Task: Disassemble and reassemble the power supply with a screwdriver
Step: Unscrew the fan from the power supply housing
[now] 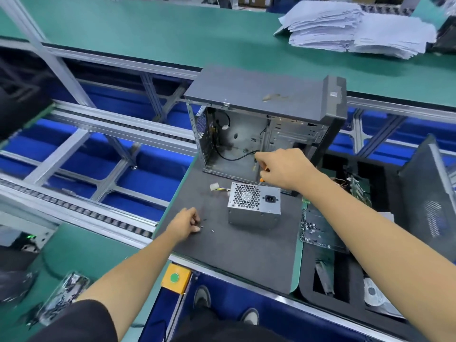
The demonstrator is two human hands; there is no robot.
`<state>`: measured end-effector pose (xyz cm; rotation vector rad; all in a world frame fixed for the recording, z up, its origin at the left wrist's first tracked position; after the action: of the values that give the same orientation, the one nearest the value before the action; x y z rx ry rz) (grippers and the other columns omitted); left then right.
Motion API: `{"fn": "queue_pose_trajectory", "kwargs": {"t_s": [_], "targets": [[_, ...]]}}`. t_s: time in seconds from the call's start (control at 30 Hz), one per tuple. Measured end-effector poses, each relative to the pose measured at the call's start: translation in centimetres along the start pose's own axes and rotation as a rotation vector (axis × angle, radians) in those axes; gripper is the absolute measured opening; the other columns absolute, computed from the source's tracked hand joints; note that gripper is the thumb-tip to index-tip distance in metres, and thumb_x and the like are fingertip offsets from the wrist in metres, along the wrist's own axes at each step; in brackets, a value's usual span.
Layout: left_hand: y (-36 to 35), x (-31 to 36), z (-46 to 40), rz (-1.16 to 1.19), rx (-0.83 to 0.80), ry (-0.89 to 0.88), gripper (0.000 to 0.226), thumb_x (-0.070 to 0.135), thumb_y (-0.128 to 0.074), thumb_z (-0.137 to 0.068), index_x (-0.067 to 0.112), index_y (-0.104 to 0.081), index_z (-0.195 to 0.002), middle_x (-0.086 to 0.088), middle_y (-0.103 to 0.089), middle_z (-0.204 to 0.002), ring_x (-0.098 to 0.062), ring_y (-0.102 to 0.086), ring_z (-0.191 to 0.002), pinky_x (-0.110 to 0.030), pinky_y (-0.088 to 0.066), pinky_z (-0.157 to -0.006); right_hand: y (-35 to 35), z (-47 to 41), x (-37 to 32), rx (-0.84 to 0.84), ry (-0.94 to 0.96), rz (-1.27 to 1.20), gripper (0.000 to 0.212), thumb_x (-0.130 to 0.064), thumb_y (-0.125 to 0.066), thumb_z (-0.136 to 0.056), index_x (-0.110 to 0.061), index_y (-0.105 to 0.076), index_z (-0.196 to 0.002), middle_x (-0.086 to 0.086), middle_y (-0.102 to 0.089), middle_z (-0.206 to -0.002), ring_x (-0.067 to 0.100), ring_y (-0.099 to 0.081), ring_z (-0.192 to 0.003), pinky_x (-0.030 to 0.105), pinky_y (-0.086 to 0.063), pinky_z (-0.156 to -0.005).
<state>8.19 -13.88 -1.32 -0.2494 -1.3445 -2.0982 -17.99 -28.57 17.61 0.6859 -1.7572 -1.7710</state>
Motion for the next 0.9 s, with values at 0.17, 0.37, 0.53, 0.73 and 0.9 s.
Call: {"fn": "queue_pose_trajectory", "kwargs": {"t_s": [0.17,0.37,0.53,0.73,0.9], "targets": [[-0.6,-0.3,-0.2,-0.088,0.011,-0.05,0.015,-0.002,-0.065,-0.09,0.006,-0.065,-0.103,-0.015,-0.059,-0.11,-0.027,-0.06,-0.092,-0.028,-0.045,-0.083,-0.4,0.5,0.1,-0.011,-0.028,-0.001,0.005,-0.032,-0.047,-0.083,-0.031,-0.042,-0.083,-0.008,-0.055,-0.061,0.009,-0.048,-0.055,0.026,-0.026,-0.048],[-0.3,-0.6,-0.2,-0.146,0.003,-0.122,0.01,0.013,-0.064,-0.096,0.011,-0.064,-0.106,-0.009,-0.058,-0.111,-0.026,-0.059,-0.099,-0.037,-0.048,-0.092,-0.4,0.5,-0.3,-0.017,-0.062,0.014,0.005,-0.033,-0.047,-0.085,-0.033,-0.042,-0.084,-0.011,-0.052,-0.061,0.003,-0.044,-0.056,0.027,-0.031,-0.05],[-0.8,-0.2,-0.3,-0.137,-0.036,-0.187,0.02,0.017,-0.072,-0.092,0.013,-0.061,-0.109,-0.007,-0.055,-0.108,-0.019,-0.055,-0.093,-0.031,-0.047,-0.086,0.0,0.4,-0.5,-0.026,-0.097,0.017,0.01,-0.033,-0.05,-0.085,-0.033,-0.04,-0.082,-0.014,-0.045,-0.057,-0.001,-0.038,-0.054,0.026,-0.029,-0.049],[-1.0,0.3,-0.8,-0.253,-0.015,-0.279,0.017,0.026,-0.063,-0.099,0.016,-0.06,-0.112,-0.003,-0.052,-0.111,-0.02,-0.049,-0.109,-0.04,-0.049,-0.091,0.2,0.3,-0.9,-0.036,-0.108,0.027,0.011,-0.034,-0.05,-0.085,-0.034,-0.039,-0.082,-0.013,-0.046,-0.058,0.001,-0.04,-0.053,0.025,-0.026,-0.048],[-0.8,0.8,-1.3,-0.456,0.05,-0.324,0.021,0.039,-0.052,-0.103,0.022,-0.059,-0.114,0.0,-0.049,-0.119,-0.023,-0.044,-0.116,-0.035,-0.04,-0.096,0.3,0.3,-1.0,-0.069,-0.137,0.039,0.008,-0.034,-0.05,-0.086,-0.032,-0.042,-0.084,-0.011,-0.052,-0.062,0.005,-0.045,-0.055,0.027,-0.032,-0.05]]}}
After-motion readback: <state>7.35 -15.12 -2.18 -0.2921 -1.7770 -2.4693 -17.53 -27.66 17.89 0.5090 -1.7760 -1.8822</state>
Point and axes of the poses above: each hand's wrist, its own z-axis away from the middle knuckle, its own y-axis out of the back of the hand, x = y × z, the point moved 4 cm from there along -z, towards the middle knuckle
